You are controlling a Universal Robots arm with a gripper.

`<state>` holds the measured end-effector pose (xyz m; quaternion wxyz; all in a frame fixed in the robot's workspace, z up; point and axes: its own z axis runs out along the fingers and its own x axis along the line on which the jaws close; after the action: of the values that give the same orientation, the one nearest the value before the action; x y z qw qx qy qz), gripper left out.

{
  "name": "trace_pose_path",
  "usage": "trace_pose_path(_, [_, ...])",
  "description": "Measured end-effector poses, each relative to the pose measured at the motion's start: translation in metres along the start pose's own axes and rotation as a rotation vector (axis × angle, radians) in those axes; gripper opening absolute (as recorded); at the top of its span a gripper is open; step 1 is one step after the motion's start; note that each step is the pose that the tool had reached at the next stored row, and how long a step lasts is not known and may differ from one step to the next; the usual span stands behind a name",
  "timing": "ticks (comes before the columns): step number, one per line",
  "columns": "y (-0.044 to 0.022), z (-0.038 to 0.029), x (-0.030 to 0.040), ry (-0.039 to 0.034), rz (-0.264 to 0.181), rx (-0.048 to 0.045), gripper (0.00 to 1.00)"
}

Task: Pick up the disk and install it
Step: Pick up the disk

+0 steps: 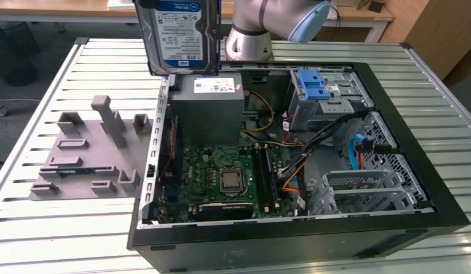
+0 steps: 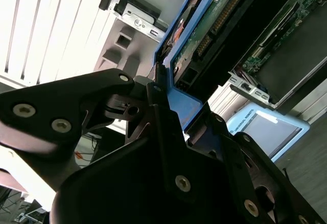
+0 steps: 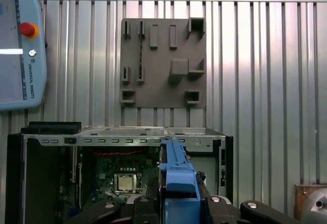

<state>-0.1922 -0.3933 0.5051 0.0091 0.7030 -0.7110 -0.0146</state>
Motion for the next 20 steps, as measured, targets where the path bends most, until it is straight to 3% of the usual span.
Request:
trace_pose_path(6, [-0.0072,-0.0002,0.0005,0.0000,0.000,0.0000,0.36])
trace_pose_path(20, [-0.0076,-0.0002,0.0004,-0.0001,0.000,0.0000,0.36])
